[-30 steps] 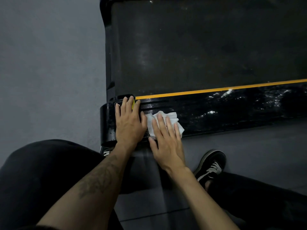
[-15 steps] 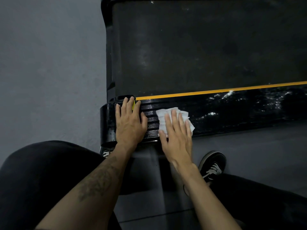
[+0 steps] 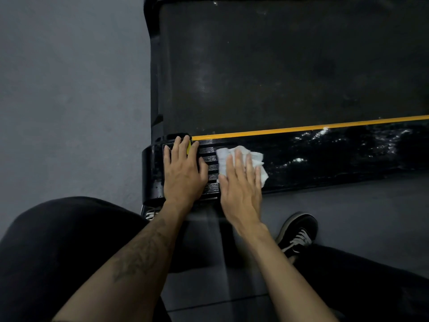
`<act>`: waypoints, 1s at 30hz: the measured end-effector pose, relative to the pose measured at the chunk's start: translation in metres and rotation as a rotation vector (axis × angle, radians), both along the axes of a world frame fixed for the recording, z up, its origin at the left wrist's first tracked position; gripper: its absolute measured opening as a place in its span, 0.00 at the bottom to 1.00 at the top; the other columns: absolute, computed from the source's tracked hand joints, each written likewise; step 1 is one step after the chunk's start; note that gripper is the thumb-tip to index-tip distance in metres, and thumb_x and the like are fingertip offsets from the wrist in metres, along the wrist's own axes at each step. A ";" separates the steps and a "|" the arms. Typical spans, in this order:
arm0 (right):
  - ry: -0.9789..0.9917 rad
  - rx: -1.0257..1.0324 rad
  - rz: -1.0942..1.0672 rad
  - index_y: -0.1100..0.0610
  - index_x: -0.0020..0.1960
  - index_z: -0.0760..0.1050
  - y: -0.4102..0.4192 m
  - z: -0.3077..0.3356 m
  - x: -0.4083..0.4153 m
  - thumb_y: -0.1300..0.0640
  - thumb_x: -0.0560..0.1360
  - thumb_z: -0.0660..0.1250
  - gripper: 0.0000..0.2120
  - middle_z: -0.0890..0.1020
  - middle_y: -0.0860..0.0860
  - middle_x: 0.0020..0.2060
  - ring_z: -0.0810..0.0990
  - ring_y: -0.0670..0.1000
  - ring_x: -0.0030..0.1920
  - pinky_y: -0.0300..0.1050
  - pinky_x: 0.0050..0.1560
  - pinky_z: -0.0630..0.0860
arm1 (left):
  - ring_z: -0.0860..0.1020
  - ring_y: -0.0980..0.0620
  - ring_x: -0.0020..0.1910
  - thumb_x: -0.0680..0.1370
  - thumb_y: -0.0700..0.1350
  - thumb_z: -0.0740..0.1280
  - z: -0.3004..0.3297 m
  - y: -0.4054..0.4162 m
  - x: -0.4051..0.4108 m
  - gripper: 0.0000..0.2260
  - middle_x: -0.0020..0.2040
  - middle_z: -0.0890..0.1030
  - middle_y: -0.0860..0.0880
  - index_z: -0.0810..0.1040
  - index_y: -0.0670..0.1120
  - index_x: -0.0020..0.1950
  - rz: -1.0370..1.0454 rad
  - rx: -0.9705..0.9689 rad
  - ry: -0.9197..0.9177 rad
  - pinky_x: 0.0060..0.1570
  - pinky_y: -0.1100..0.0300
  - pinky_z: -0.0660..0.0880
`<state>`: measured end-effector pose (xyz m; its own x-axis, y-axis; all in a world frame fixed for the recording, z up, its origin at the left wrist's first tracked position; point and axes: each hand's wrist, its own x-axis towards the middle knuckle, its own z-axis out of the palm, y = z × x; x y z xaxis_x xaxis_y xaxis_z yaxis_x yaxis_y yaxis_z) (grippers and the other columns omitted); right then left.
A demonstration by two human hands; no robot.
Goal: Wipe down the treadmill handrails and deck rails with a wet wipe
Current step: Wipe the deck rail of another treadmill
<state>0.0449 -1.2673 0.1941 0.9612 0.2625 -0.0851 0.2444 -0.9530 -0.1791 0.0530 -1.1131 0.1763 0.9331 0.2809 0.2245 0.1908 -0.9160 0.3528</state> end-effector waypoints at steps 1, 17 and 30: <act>0.006 -0.015 0.071 0.52 0.84 0.46 0.002 0.000 -0.001 0.45 0.85 0.38 0.29 0.44 0.50 0.84 0.40 0.53 0.83 0.56 0.82 0.41 | 0.63 0.43 0.80 0.81 0.51 0.56 0.000 0.000 0.000 0.23 0.77 0.70 0.42 0.73 0.44 0.73 0.000 0.001 0.000 0.79 0.39 0.56; 0.038 -0.044 0.114 0.50 0.84 0.47 -0.017 0.005 0.022 0.48 0.86 0.49 0.28 0.44 0.48 0.83 0.42 0.50 0.83 0.54 0.82 0.42 | 0.63 0.43 0.80 0.81 0.52 0.54 0.006 -0.001 0.000 0.24 0.77 0.70 0.42 0.74 0.43 0.73 0.002 -0.002 0.016 0.80 0.40 0.55; 0.050 -0.041 -0.019 0.52 0.84 0.44 -0.004 0.007 0.028 0.44 0.86 0.45 0.30 0.42 0.50 0.83 0.39 0.52 0.83 0.55 0.82 0.40 | 0.62 0.43 0.80 0.81 0.51 0.55 0.009 -0.001 -0.001 0.25 0.78 0.69 0.42 0.73 0.43 0.74 0.001 -0.014 0.043 0.80 0.40 0.54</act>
